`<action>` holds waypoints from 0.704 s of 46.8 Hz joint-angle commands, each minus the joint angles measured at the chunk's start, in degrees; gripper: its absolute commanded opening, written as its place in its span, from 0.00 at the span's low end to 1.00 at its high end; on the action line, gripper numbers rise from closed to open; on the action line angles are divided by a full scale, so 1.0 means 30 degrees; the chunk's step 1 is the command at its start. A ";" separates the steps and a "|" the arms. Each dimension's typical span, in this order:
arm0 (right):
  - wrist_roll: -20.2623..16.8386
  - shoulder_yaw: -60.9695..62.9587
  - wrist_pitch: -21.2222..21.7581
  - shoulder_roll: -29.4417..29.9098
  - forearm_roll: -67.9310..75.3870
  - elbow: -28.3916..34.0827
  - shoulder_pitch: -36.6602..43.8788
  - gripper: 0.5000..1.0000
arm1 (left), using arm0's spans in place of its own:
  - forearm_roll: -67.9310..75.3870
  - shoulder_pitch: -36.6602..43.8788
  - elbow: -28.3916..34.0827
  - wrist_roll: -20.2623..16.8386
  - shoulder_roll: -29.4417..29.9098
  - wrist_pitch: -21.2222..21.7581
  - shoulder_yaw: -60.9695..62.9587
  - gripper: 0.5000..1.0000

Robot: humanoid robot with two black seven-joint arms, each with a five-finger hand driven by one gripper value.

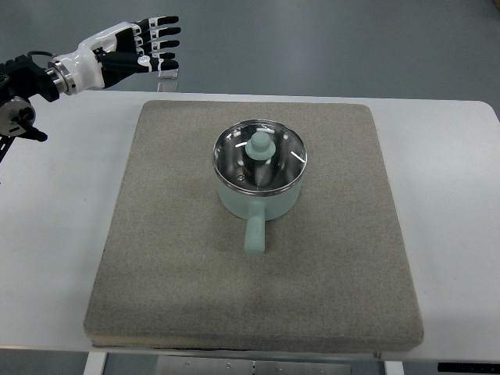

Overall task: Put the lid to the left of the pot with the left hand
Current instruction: 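Swing the left hand over the pot toward the lid knob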

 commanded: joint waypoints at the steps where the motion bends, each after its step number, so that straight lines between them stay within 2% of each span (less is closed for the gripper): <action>1: 0.0000 0.0000 -0.0008 0.0000 -0.0001 0.0000 0.0001 0.84 | 0.1347 -0.0090 -0.0921 -0.0029 0.0389 0.0001 -0.0010 0.99; 12: 0.0000 0.0000 -0.0008 0.0000 -0.0001 0.0000 0.0001 0.84 | 0.5418 -0.0909 -0.3499 -0.0058 0.1151 0.0001 0.0546 0.99; 21: 0.0000 0.0000 -0.0008 0.0000 -0.0001 0.0000 0.0030 0.84 | 0.9139 -0.1934 -0.5960 -0.0586 0.1796 -0.0028 0.1073 0.99; 33: 0.0000 0.0000 -0.0008 0.0000 0.0028 0.0000 0.0001 0.85 | 1.3417 -0.3750 -0.8041 -0.0586 0.1796 -0.0028 0.3064 0.99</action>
